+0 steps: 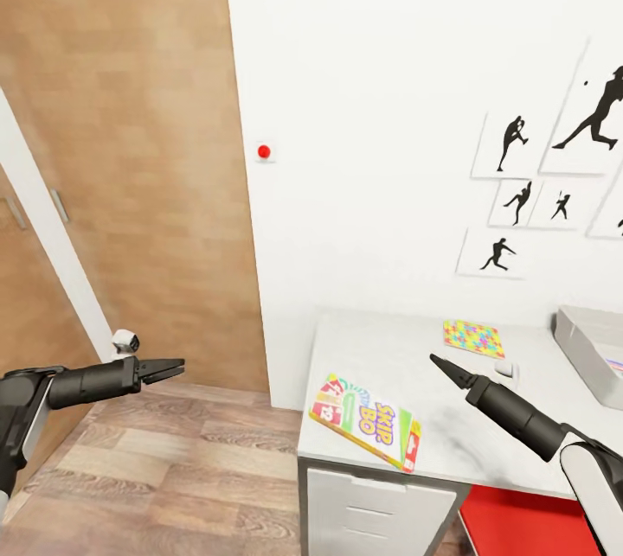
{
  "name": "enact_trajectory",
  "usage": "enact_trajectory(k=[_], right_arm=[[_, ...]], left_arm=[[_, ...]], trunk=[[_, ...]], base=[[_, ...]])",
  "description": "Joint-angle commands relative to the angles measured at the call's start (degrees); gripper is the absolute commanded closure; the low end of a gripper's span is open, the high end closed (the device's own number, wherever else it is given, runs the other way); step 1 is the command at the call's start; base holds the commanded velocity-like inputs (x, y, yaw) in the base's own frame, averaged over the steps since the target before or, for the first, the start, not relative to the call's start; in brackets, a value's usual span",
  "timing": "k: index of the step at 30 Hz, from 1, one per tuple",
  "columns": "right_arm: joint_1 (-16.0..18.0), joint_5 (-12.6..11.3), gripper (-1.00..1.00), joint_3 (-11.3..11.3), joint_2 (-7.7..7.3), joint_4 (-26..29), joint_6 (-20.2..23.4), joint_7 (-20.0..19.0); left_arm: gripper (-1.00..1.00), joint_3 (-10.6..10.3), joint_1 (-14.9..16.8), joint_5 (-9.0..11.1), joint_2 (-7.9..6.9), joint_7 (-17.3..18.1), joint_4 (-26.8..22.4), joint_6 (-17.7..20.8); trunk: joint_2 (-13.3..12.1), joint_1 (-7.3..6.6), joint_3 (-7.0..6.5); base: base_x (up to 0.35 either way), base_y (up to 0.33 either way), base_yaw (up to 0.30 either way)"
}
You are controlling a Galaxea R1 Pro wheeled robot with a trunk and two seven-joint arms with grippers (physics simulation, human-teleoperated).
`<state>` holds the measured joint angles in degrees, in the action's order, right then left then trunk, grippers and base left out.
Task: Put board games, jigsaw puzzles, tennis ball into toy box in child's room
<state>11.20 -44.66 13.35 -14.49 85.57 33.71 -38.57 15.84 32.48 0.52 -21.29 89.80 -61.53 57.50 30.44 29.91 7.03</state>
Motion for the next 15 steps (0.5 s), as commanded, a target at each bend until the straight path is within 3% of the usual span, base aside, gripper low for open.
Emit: enact_trajectory(k=[1, 5, 11, 14, 15], right_arm=[[0.1, -0.3, -1.0, 0.0, 0.03, 0.1, 0.5, 1.1], [0.1, -0.4, -1.0, -0.5, 0.24, 0.2, 1.0, 6.7], [0.4, -0.4, -1.0, -6.3, 1.01, 0.4, 1.3, 22.1], [1.0, -0.5, -1.0, -9.1, 1.15, 0.4, 1.4, 30.1], [1.3, -0.5, -1.0, -10.1, 1.19, 0.4, 1.4, 33.2]], left_arm=[[-1.0, 0.0, 0.0, 0.0, -0.03, 0.2, 0.0, 0.6], [-1.0, 0.0, 0.0, -0.1, -0.03, 0.2, 0.1, 0.6], [-1.0, 0.0, 0.0, -0.3, 0.23, 0.2, 0.4, 0.8], [-1.0, 0.0, 0.0, -0.4, 0.42, -3.3, 0.6, 0.8], [-1.0, 0.1, 0.0, -0.4, 0.5, -6.1, 0.6, 0.8]], trunk=[[0.1, 0.05, 0.11], [0.1, 0.05, 0.11], [0.1, 0.05, 0.11], [0.1, 0.05, 0.11], [0.1, 0.05, 0.11]], base=[[0.212, 0.186, 0.0], [0.212, 0.157, 0.0], [0.193, 0.048, 0.0], [0.171, 0.008, 0.0], [0.167, 0.003, 0.0]])
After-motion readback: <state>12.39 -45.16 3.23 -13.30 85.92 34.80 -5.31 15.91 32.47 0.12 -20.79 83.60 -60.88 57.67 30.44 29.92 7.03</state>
